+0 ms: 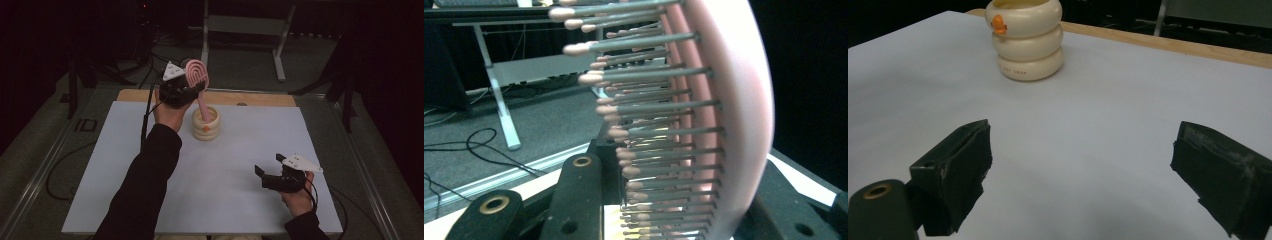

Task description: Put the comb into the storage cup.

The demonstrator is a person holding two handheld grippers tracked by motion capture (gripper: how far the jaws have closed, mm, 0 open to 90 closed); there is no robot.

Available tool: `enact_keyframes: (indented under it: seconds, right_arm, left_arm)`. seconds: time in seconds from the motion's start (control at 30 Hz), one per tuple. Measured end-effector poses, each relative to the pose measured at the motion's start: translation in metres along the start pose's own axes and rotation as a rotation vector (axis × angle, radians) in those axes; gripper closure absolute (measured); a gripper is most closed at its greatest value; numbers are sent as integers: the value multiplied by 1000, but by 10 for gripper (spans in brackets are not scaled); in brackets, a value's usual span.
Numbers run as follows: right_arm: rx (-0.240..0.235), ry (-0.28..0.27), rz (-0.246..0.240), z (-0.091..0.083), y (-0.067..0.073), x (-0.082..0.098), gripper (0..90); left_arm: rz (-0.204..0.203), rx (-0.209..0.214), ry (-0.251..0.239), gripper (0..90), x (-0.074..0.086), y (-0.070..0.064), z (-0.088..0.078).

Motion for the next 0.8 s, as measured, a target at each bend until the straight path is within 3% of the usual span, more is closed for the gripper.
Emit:
enact_keyframes:
  seconds: [0.8]
  right_arm:
    - [-2, -4, -3, -1, 2, -2, 87]
  left_arm:
    - [-39, -36, -2, 637, 5, 10, 14]
Point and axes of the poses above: each handheld gripper's, and its own axes: z roughly forward along the jaws, x roughly out of its underside, y roughly to its left, the point moved 10 cm from there along z, roughly forward along the jaws, and after that the axes turned 1 degree about -z, right-handed, at the moved point
